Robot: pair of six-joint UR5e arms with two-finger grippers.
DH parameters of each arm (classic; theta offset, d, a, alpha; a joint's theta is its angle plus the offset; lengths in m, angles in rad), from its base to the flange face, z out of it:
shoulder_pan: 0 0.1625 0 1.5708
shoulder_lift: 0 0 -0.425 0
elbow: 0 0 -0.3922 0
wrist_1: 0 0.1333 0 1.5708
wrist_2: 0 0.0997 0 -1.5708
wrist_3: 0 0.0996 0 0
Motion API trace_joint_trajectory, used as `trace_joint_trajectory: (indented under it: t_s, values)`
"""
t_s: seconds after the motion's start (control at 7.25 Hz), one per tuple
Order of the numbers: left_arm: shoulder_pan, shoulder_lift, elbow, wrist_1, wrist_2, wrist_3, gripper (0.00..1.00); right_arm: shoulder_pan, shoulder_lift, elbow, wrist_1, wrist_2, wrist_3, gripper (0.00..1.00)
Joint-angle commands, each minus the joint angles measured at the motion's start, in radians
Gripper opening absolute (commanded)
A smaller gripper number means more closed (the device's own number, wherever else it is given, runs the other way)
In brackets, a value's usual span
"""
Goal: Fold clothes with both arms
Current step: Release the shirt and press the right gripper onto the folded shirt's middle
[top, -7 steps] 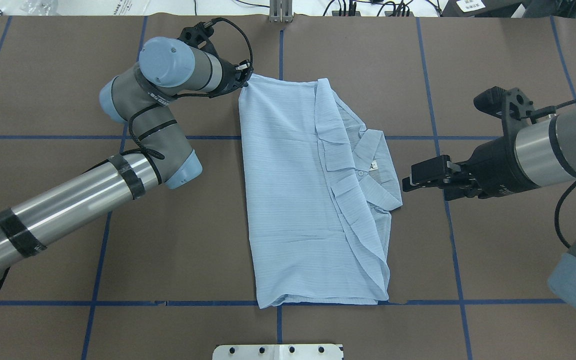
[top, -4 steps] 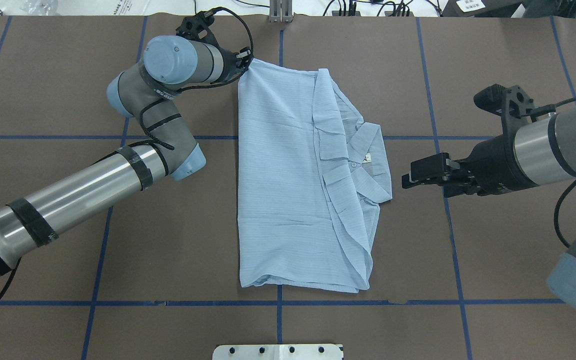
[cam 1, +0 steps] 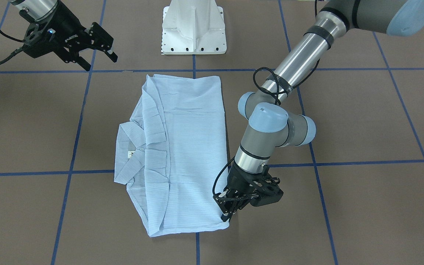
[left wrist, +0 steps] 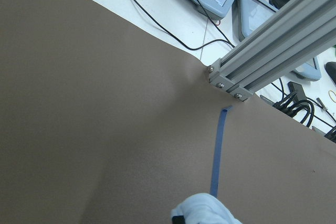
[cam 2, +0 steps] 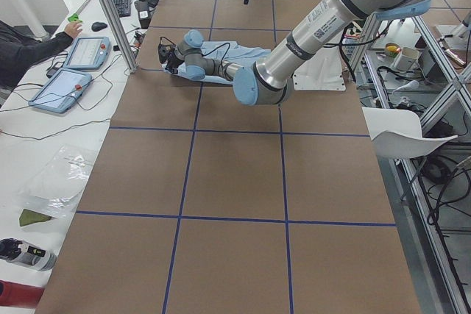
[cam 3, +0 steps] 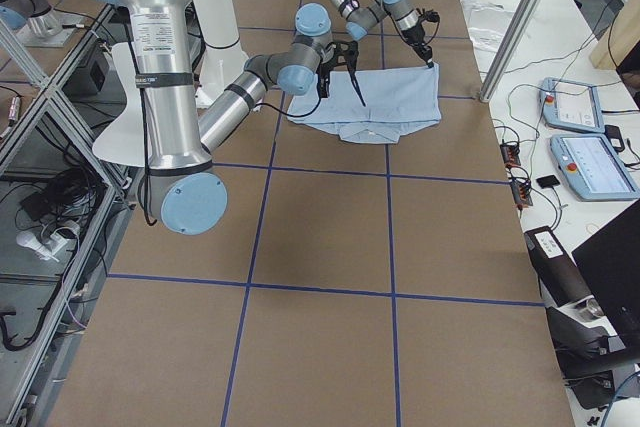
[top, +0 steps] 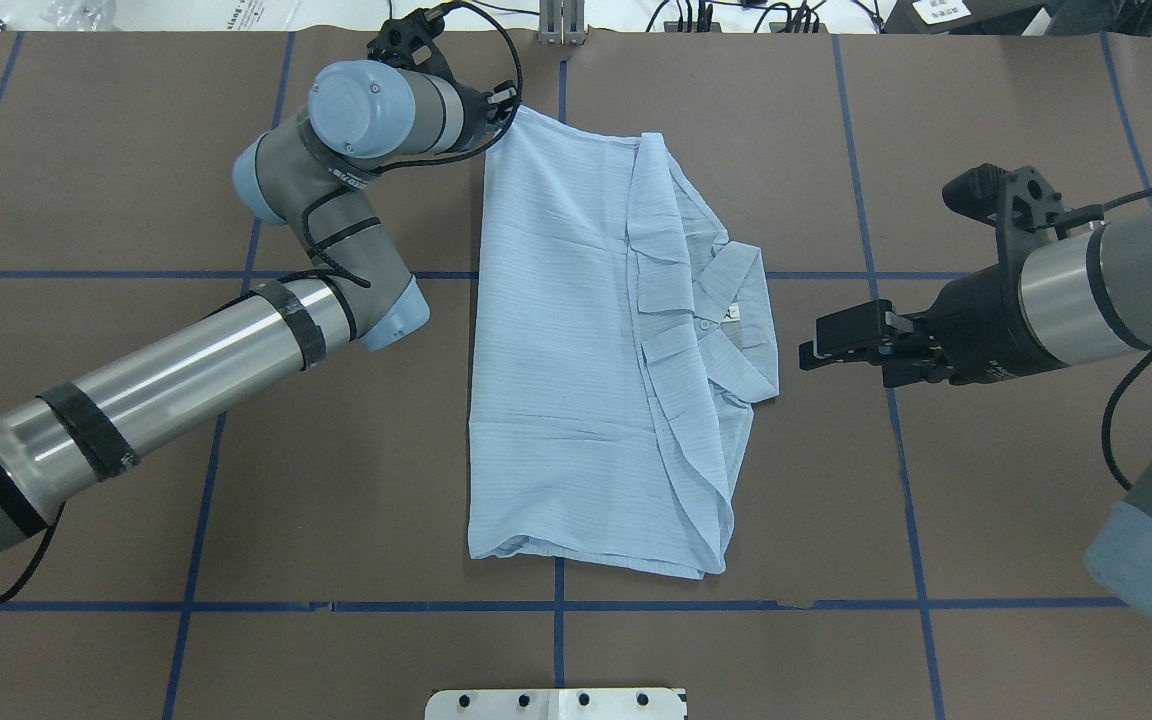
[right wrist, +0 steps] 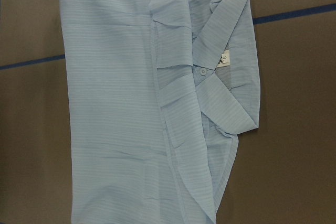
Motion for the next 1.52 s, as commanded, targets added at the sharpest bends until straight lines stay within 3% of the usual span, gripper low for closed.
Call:
trace_joint_trajectory:
  t_s: [0.0,0.14,0.28,0.41,0.55,0.83,0.97,1.24,1.38]
  values:
    - [-0.001,-0.001,0.004,0.000,0.002,0.000,0.07,0.000,0.020,-0.024,0.000,-0.001,0.000,1.00]
    - [-0.004,0.001,0.003,0.001,0.006,0.000,0.69,0.000,0.048,-0.040,-0.002,-0.002,0.000,1.00]
    - [-0.010,0.002,0.000,0.003,0.006,0.003,1.00,-0.001,0.077,-0.065,-0.003,-0.002,0.000,1.00]
    - [-0.032,0.012,-0.017,0.009,-0.009,0.052,1.00,-0.009,0.083,-0.079,-0.011,-0.001,-0.011,1.00]
    - [-0.041,0.106,-0.133,0.023,-0.064,0.096,1.00,-0.018,0.097,-0.102,-0.014,-0.002,-0.035,1.00]
    - [-0.085,0.304,-0.390,0.082,-0.232,0.118,1.00,-0.111,0.115,-0.114,-0.043,-0.133,-0.052,1.00]
    - [-0.087,0.377,-0.489,0.101,-0.242,0.121,1.00,-0.160,0.153,-0.111,-0.119,-0.204,-0.081,1.00]
    - [-0.088,0.503,-0.653,0.122,-0.282,0.121,1.00,-0.293,0.306,-0.122,-0.404,-0.392,-0.176,1.00]
    - [-0.090,0.548,-0.737,0.176,-0.309,0.121,1.00,-0.346,0.356,-0.169,-0.458,-0.484,-0.222,1.00]
